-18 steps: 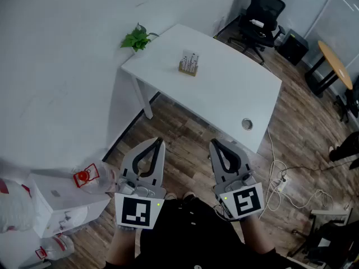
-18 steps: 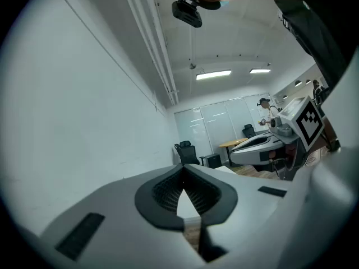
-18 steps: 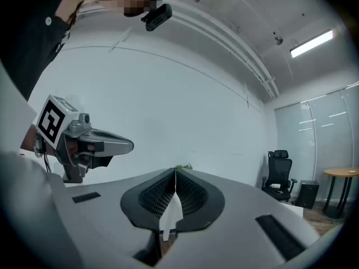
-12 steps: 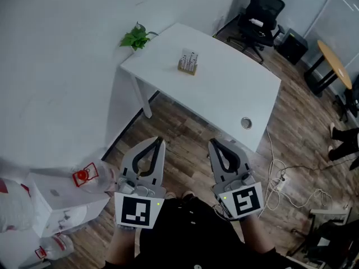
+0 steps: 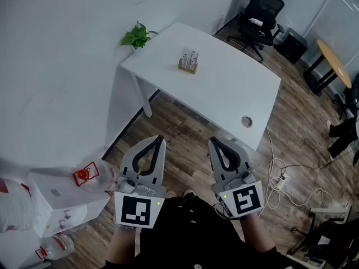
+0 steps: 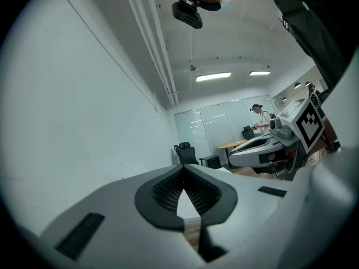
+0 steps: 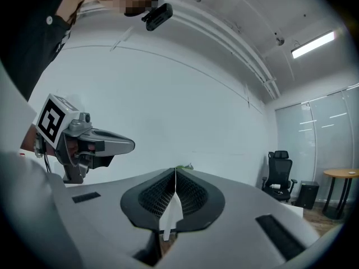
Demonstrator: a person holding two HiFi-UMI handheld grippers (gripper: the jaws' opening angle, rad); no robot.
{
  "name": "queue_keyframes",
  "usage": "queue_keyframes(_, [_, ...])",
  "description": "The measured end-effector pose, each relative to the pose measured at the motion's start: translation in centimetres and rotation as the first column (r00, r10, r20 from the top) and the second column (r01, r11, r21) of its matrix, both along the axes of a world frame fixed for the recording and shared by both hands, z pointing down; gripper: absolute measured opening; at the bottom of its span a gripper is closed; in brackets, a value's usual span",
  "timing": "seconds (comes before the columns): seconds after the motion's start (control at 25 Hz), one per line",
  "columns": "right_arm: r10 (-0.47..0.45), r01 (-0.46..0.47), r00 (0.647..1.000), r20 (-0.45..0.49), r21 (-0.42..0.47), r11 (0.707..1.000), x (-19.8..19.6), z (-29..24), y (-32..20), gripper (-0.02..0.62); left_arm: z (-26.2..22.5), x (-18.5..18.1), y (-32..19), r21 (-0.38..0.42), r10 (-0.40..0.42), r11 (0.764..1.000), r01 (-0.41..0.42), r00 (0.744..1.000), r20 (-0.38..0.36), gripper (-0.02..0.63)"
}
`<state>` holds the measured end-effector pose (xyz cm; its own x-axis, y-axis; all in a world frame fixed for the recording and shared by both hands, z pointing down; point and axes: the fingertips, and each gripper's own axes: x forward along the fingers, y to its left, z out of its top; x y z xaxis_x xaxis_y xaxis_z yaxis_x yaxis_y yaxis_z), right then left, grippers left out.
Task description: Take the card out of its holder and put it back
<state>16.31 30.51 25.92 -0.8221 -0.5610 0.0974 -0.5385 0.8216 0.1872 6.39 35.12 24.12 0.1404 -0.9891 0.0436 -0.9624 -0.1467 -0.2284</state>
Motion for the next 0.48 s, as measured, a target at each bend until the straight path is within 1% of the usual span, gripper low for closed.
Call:
queue_keyframes(0.24, [0.026,-0.026,0.999,0.036,0.006,1.000,-0.8,-0.3,0.3,0.043,0.2,-1.1,0.6,0.002,0.001,1.000,-0.001,1.000,-0.016,0.013])
queue_keyframes(0.48, [0.052,-0.053,0.998,0.043,0.023,0.998,-1.6,-0.4,1.3,0.043,0.0,-2.1,1.2,0.027,0.026,0.999,-0.025,1.000,-0.018,0.014])
